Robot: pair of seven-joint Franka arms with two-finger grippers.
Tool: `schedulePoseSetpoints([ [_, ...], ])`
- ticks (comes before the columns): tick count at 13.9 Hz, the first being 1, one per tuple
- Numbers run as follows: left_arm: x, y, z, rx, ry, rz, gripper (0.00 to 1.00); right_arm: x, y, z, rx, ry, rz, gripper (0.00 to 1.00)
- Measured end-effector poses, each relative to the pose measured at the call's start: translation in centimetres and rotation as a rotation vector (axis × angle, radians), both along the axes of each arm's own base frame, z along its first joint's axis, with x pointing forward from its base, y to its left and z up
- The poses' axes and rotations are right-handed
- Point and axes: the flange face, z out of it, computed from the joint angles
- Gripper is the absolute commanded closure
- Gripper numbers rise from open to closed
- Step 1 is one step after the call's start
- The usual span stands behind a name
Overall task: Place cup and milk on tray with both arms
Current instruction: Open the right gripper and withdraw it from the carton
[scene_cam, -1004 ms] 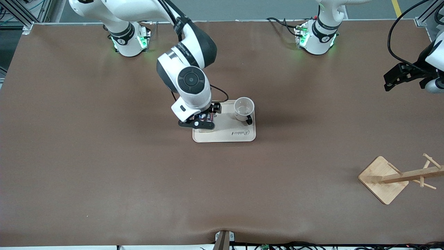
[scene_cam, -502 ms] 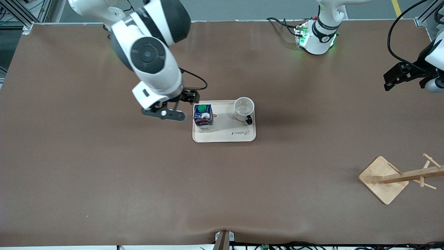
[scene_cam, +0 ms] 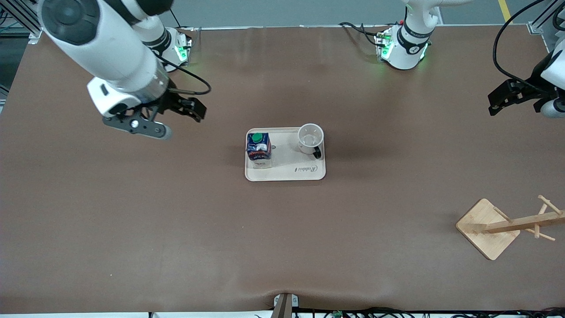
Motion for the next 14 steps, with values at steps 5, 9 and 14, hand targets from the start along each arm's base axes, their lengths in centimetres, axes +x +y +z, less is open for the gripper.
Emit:
schedulePoseSetpoints([
  [5,-0.3,0.1,0.5,0.000,-0.009,0.001,0.00,-0.8,-11.5,-0.1,0.045,-0.019,0.057,0.00],
  [9,-0.4,0.0,0.6,0.000,-0.011,0.001,0.00,-1.4,-20.3,1.1,0.075,-0.057,0.101,0.00],
  [14,-0.5,0.1,0.9,0.000,-0.017,0.001,0.00,-1.4,-27.7,1.4,0.092,-0.076,0.141,0.00],
])
